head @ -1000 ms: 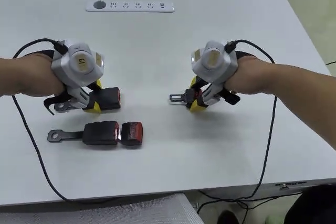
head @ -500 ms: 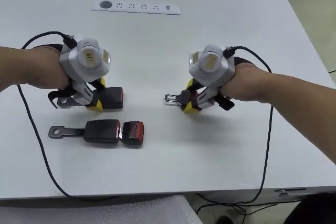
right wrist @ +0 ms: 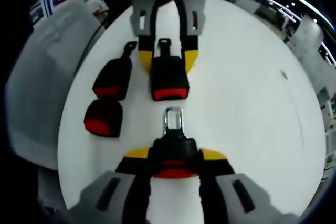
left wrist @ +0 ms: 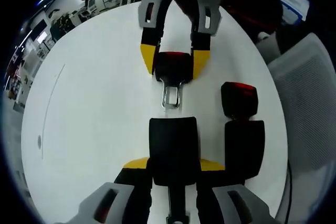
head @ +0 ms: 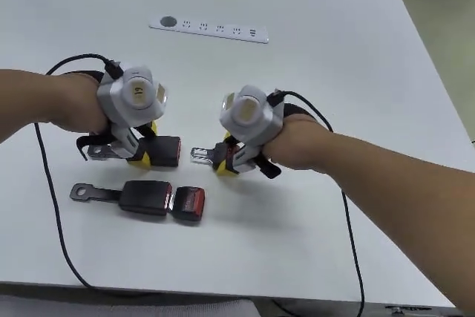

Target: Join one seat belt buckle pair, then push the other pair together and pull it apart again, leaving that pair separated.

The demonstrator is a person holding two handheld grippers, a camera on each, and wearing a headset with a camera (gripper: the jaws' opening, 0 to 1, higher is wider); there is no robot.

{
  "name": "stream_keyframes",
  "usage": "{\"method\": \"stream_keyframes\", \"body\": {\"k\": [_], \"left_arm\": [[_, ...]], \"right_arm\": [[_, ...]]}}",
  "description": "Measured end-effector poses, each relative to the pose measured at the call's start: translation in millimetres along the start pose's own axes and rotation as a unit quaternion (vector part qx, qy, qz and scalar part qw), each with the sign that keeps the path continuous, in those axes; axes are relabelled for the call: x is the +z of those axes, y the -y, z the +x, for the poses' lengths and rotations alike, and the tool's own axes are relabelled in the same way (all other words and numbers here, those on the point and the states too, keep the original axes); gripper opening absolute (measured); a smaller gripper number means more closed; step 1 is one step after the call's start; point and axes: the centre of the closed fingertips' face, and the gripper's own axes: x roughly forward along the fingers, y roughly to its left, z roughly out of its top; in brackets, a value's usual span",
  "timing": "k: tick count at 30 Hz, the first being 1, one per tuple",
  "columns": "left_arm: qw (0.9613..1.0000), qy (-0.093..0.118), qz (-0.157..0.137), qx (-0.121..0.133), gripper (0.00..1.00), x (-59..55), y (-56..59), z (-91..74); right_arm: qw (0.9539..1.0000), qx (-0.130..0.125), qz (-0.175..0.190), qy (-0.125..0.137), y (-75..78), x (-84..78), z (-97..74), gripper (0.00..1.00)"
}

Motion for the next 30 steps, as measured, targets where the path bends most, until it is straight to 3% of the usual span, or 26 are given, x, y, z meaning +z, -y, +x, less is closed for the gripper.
{"method": "stream_keyframes", "body": {"k": [11, 14, 26, 28, 30], "left_arm": [[0.9999, -0.009, 0.011, -0.004, 0.33, -1.0, -1.7, 2.6], [0.9998, -0.011, 0.014, -0.004, 0.32, -0.8, -1.2, 2.7], [0.9997, -0.010, 0.021, -0.003, 0.32, -0.3, -0.3, 3.4], [0.9996, -0.015, 0.024, -0.003, 0.32, 0.5, -0.2, 3.9], [0.9994, -0.021, 0.026, 0.000, 0.31, 0.7, 0.9, 3.7]], "right_arm": [[0.9995, -0.001, -0.029, -0.011, -2.1, 11.3, 7.2, 0.34], [0.9999, 0.000, -0.017, 0.004, -4.2, 17.3, 9.8, 0.33], [0.9999, 0.007, 0.002, 0.012, -5.1, 20.9, 12.7, 0.31], [0.9991, 0.010, 0.020, 0.035, -8.3, 34.8, 17.1, 0.30], [0.9999, 0.001, 0.006, 0.016, -8.1, 36.9, 19.9, 0.31]]}}
